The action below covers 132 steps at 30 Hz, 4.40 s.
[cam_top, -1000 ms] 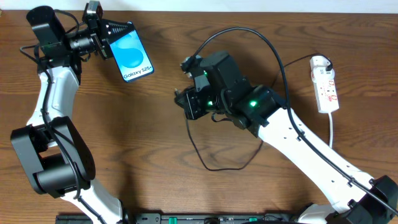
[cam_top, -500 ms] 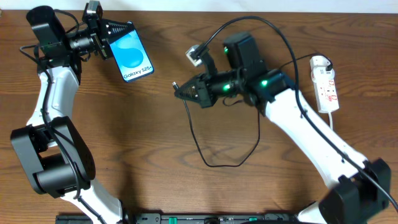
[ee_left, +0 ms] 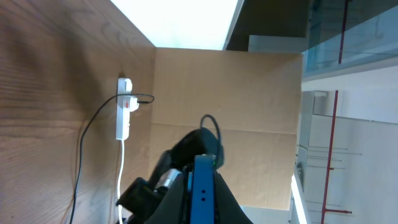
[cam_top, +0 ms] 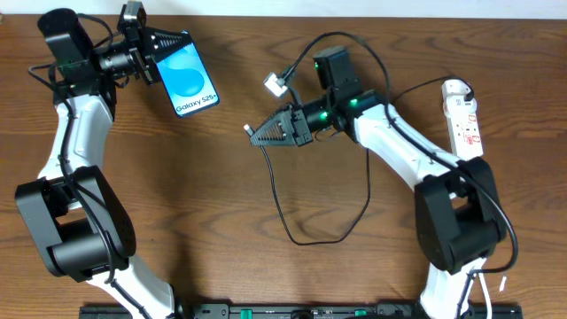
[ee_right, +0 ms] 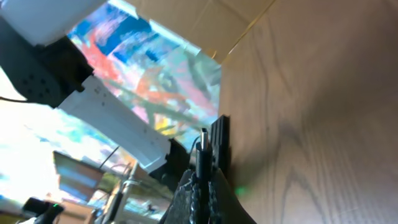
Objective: Plug charger to phone and switch on socket
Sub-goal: 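Carry the cable plug with the right gripper toward the phone, then align the plug below the phone's bottom port, phone held by left gripper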
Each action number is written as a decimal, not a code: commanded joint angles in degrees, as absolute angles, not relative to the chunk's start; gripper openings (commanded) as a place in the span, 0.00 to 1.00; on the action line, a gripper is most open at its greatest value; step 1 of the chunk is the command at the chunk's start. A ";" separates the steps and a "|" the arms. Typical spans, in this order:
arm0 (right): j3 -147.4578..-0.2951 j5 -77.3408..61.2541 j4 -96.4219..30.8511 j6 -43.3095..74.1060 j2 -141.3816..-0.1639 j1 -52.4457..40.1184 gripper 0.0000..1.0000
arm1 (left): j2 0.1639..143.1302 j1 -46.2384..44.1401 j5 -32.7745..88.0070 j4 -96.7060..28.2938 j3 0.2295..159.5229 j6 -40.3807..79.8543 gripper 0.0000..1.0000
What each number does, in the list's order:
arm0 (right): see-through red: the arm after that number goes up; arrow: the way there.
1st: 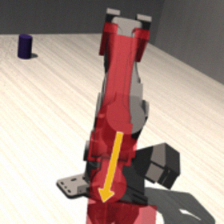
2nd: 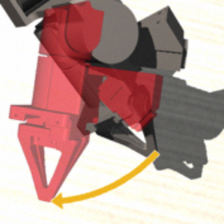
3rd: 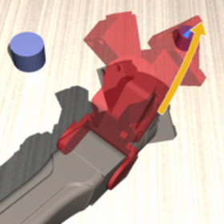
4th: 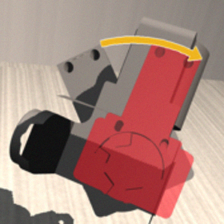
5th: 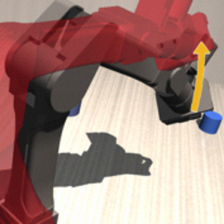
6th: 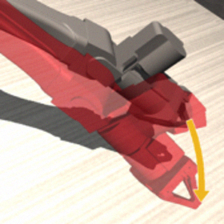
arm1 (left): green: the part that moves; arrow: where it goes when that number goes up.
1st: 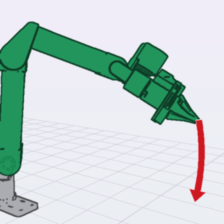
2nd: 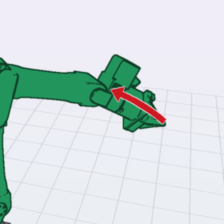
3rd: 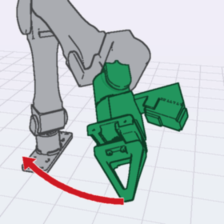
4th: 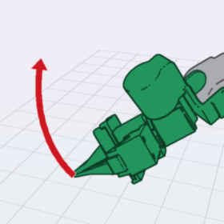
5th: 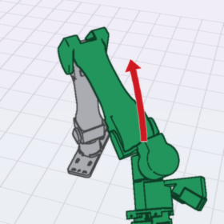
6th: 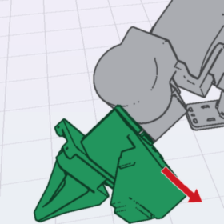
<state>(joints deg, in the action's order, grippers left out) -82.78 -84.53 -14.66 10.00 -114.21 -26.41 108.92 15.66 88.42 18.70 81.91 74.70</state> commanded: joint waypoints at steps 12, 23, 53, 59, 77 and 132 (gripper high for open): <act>-83.35 -87.46 2.13 23.57 -114.24 -27.20 0.01 | 107.59 13.52 81.34 19.27 83.59 67.46 0.07; -83.35 -85.80 10.52 30.22 -114.24 -27.49 0.01 | 107.59 11.68 78.78 27.07 83.59 66.24 0.07; -83.35 -82.17 16.29 31.27 -114.24 -27.53 0.01 | 107.59 9.41 77.08 50.48 83.59 79.83 0.07; -83.35 -82.17 17.63 31.24 -114.24 -27.53 0.01 | 107.59 8.32 77.08 50.48 83.59 79.81 0.07; -83.35 -82.19 19.99 31.70 -114.24 -27.46 0.01 | 107.59 8.32 77.32 50.48 83.59 78.00 0.07; -83.35 -80.40 23.62 35.48 -114.24 -26.46 0.01 | 107.59 6.11 80.55 50.48 83.37 76.55 0.08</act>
